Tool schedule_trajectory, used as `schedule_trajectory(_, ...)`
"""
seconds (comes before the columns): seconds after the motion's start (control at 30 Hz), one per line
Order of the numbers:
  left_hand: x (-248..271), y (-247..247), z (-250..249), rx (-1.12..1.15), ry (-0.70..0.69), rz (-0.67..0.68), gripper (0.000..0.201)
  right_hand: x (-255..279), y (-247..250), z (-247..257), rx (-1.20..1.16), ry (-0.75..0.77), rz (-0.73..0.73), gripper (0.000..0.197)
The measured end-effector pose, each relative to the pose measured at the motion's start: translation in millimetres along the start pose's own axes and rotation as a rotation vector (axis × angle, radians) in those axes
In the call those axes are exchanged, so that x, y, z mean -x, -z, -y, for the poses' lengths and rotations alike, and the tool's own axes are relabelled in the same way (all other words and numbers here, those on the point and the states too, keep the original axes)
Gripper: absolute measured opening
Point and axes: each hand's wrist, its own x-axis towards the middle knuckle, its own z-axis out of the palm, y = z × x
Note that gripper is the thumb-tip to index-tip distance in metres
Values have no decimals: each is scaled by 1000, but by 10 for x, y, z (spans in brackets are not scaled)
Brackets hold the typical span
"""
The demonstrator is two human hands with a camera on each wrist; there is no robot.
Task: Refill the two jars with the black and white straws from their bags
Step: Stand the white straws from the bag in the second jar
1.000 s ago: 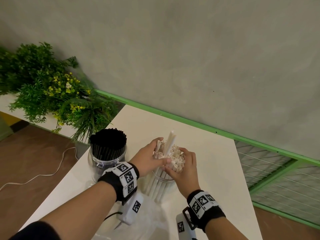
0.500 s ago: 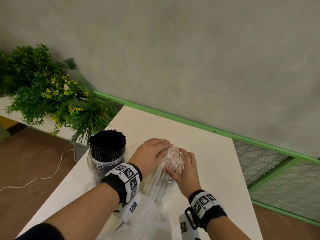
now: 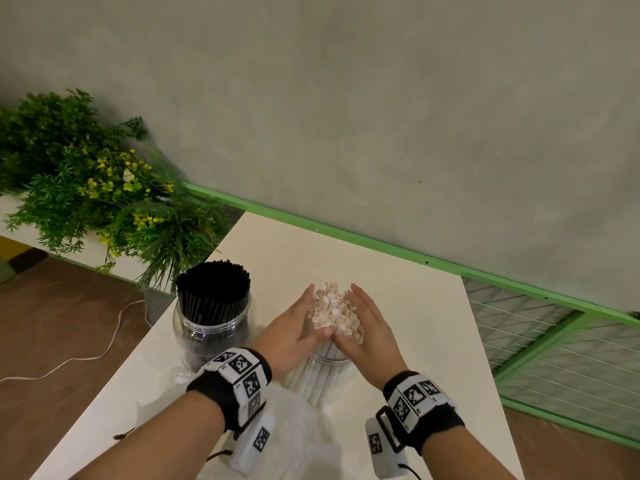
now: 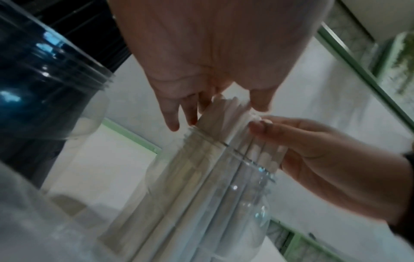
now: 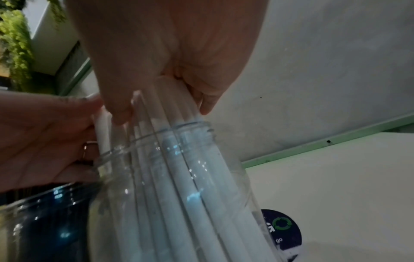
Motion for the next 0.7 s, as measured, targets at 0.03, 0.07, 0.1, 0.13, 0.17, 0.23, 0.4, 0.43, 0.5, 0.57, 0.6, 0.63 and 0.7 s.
schedule_trajectory(0.03,4,13,20,61,22,0,90,20,27,20,-80,-57,-7,89)
schedule_trajectory(0.07,7,29,43,116,43,1,96,50,50,18,-169,-116,-21,99)
schedule_trajectory(0.1,11,47,68,163,65,2,100,88,66,-7,-235,-166,-30,107)
schedule_trajectory(0.13,14,60,94,196,90,5,101,121,77,-36,-268,-204,-24,113)
schedule_trajectory(0.17,12,64,122,213,112,9,100,153,82,-72,-264,-234,4,118)
schedule_trajectory(0.23,-5,59,165,235,146,25,101,179,81,-136,-247,-280,110,121)
schedule_trajectory(0.4,-158,20,127,351,166,54,134,7,-16,-177,-478,-269,242,109)
schedule_trajectory(0.43,-205,14,107,365,158,69,139,-31,-23,-168,-515,-248,247,101)
schedule_trajectory(0.5,-296,-16,84,406,150,96,131,-83,-33,-129,-546,-210,256,93)
schedule_trajectory(0.57,-338,-42,38,400,123,65,95,-114,-67,-113,-534,-209,234,92)
schedule_trajectory(0.6,-339,-45,1,378,108,38,82,-125,-86,-111,-519,-215,214,93)
schedule_trajectory(0.63,-334,-45,-37,351,91,8,78,-129,-91,-91,-497,-218,186,95)
schedule_trajectory(0.7,-334,-24,-91,324,65,-52,84,-150,-96,-84,-465,-201,97,97)
